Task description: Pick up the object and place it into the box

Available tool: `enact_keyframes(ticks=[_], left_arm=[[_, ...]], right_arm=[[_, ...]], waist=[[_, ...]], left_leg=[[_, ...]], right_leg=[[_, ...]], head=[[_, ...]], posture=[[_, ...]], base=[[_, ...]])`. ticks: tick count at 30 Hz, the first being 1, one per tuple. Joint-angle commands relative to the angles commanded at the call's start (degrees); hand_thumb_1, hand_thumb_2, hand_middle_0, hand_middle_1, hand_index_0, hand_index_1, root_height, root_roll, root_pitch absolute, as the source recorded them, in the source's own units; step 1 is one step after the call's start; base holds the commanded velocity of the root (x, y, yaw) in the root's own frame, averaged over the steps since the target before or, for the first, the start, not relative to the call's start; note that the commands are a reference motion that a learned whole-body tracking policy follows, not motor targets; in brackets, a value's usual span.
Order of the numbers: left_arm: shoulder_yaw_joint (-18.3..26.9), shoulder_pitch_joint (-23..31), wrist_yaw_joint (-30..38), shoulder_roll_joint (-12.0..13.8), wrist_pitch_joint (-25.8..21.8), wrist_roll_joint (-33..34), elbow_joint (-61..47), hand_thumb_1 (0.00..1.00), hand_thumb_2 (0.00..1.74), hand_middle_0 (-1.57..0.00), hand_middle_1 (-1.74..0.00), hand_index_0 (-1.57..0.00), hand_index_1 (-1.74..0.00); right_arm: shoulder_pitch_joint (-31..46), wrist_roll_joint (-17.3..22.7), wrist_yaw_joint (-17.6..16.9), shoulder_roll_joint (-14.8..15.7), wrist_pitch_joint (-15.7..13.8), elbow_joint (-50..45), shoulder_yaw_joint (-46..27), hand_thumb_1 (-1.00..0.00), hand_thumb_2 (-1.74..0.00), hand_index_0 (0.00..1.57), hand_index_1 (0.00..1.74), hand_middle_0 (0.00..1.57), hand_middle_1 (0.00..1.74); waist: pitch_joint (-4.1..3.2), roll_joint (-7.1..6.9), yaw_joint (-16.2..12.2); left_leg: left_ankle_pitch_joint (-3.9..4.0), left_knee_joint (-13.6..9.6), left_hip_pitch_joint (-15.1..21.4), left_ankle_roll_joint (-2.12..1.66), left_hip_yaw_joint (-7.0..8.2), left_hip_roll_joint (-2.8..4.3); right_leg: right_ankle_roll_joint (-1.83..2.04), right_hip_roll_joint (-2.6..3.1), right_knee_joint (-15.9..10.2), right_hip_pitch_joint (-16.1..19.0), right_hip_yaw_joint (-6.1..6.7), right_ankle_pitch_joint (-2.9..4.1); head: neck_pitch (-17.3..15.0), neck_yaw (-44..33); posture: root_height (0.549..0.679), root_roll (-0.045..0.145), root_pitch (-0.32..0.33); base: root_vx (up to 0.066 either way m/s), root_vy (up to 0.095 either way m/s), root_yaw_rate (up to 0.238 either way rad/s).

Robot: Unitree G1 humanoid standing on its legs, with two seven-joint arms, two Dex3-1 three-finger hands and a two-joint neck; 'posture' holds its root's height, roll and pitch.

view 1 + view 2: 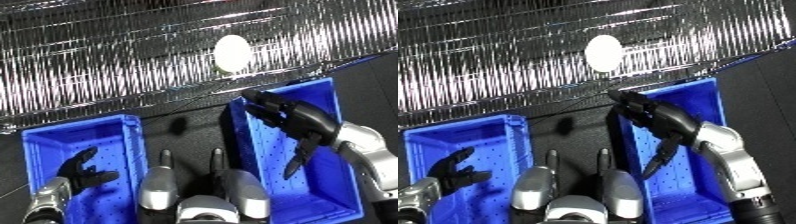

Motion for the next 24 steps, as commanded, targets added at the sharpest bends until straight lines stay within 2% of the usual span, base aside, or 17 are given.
enact_keyframes(ticks=[3,4,5,7,8,11,12,13,19,20,21,24], left_arm=[[-0.1,0.3,-0.1,0.0,-0.6,0.0,0.5,0.00,0.00,0.00,0.00,0.00,0.00],[0.0,0.3,-0.1,0.0,-0.7,0.0,0.6,0.00,0.00,0.00,0.00,0.00,0.00],[0.0,0.4,-0.1,-0.1,-1.0,0.2,0.9,0.00,0.00,0.00,0.00,0.00,0.00],[0.1,0.4,-0.1,-0.2,-1.0,0.3,1.0,0.00,0.00,0.00,0.00,0.00,0.00],[0.2,0.3,-0.1,-0.4,-1.2,0.2,1.1,0.00,0.00,0.00,0.00,0.00,0.00],[0.2,0.3,0.2,-0.8,-1.2,-0.5,0.7,0.00,0.00,0.00,0.00,0.00,0.00],[0.2,0.3,0.2,-0.8,-1.2,-0.5,0.7,0.00,0.00,0.00,0.00,0.00,0.00],[0.2,0.5,0.4,-1.0,-1.1,-0.6,0.3,0.00,0.00,0.00,0.00,0.00,0.00],[0.0,0.8,1.0,-1.3,-0.5,-0.1,-0.3,0.00,0.00,0.00,0.00,0.00,0.00],[0.0,0.8,1.0,-1.3,-0.5,-0.1,-0.3,0.00,0.00,0.00,0.00,0.00,0.00],[-0.1,0.8,1.1,-1.4,-0.1,-0.2,-0.6,0.00,0.00,0.00,0.00,0.00,0.00],[-0.3,0.9,1.4,-1.5,0.4,-0.6,-1.3,0.00,0.00,0.00,0.00,0.00,0.00]], right_arm=[[-0.8,3.4,-0.1,-1.4,-0.6,-4.3,-1.5,0.00,0.00,0.00,0.00,0.00,0.00],[-1.1,4.6,-0.6,-1.6,-1.2,-5.5,-2.2,0.00,0.00,0.00,0.00,0.00,0.00],[-1.6,6.3,-2.1,-1.3,-3.1,-7.4,-3.9,0.00,0.00,0.00,0.00,0.00,0.00],[-1.9,6.8,-2.9,-1.0,-4.2,-8.0,-4.7,0.00,0.00,0.00,0.00,0.00,0.00],[-2.3,6.6,-5.0,-0.4,-6.6,-8.5,-6.3,0.00,0.00,0.00,0.00,0.00,0.00],[-3.1,4.4,-8.6,0.3,-9.6,-7.7,-8.1,0.00,0.00,0.00,0.00,0.00,0.00],[-3.1,4.4,-8.6,0.3,-9.6,-7.7,-8.1,0.00,0.00,0.00,0.00,0.00,0.00],[-3.7,3.2,-11.1,0.3,-11.2,-6.7,-8.9,0.00,0.00,0.00,0.00,0.00,0.00],[-6.7,-0.4,-18.2,1.1,-16.0,-2.0,-10.3,0.00,0.00,0.00,0.00,0.00,0.00],[-6.7,-0.4,-18.2,1.1,-16.0,-2.0,-10.3,0.00,0.00,0.00,0.00,0.00,0.00],[-7.7,-1.4,-20.3,1.4,-17.5,0.0,-10.6,0.00,0.00,0.00,0.00,0.00,0.00],[-8.8,-2.8,-23.6,2.1,-19.7,3.3,-10.9,0.00,0.00,0.00,0.00,0.00,0.00]], waist=[[-0.12,-0.09,-0.1],[-0.13,-0.09,-0.1],[-0.15,-0.02,-0.2],[-0.17,0.03,-0.3],[-0.17,0.17,-0.4],[-0.10,0.41,-0.4],[-0.10,0.41,-0.4],[0.04,0.57,-0.4],[0.69,1.02,0.3],[0.69,1.02,0.3],[1.03,1.20,0.6],[1.71,1.55,1.1]], left_leg=[[0.02,0.0,0.0,-0.11,0.10,0.11],[0.03,0.0,0.0,-0.13,0.12,0.14],[0.04,0.0,0.0,-0.15,0.15,0.18],[0.03,0.0,0.0,-0.15,0.16,0.19],[-0.03,0.0,0.0,-0.13,0.19,0.19],[-0.13,0.0,0.2,-0.07,0.22,0.16],[-0.13,0.0,0.2,-0.07,0.22,0.16],[-0.17,0.0,0.3,0.01,0.17,0.10],[-0.42,0.3,0.7,0.40,-0.44,-0.44],[-0.42,0.3,0.7,0.40,-0.44,-0.44],[-0.90,1.3,0.5,0.56,-0.82,-0.69],[-1.91,3.4,-0.1,0.77,-1.49,-1.05]], right_leg=[[0.04,-0.05,0.0,-0.1,0.00,0.03],[0.05,-0.07,0.1,-0.1,0.02,0.03],[0.09,-0.13,0.2,-0.2,0.08,0.01],[0.11,-0.16,0.3,-0.3,0.13,-0.01],[0.17,-0.23,0.4,-0.4,0.24,-0.09],[0.24,-0.35,0.6,-0.4,0.36,-0.25],[0.24,-0.35,0.6,-0.4,0.36,-0.25],[0.24,-0.42,0.8,-0.4,0.37,-0.36],[-0.07,-0.53,2.2,-0.7,0.46,-1.13],[-0.07,-0.53,2.2,-0.7,0.46,-1.13],[-0.24,-0.59,3.1,-0.8,0.55,-1.56],[-0.55,-0.69,4.5,-1.2,0.65,-2.20]], head=[[0.6,0.0],[0.6,0.0],[0.8,-0.1],[0.9,-0.1],[1.2,0.2],[1.6,0.6],[1.6,0.6],[1.9,0.9],[1.7,2.5],[1.7,2.5],[1.4,3.2],[1.6,4.6]], posture=[[0.668,0.019,-0.032],[0.669,0.019,-0.032],[0.669,0.019,-0.032],[0.669,0.019,-0.031],[0.668,0.019,-0.031],[0.668,0.019,-0.031],[0.668,0.019,-0.031],[0.668,0.019,-0.032],[0.669,0.019,-0.038],[0.669,0.019,-0.038],[0.669,0.020,-0.042],[0.669,0.021,-0.048]], base=[[0.022,-0.002,-0.008],[0.019,0.001,-0.005],[0.016,0.003,-0.022],[0.017,0.005,-0.024],[0.017,0.009,-0.031],[0.017,0.012,-0.019],[0.017,0.013,-0.012],[0.014,0.011,0.013],[0.030,0.009,0.042],[0.046,0.010,0.059],[0.050,0.010,0.055],[0.049,0.011,0.045]])
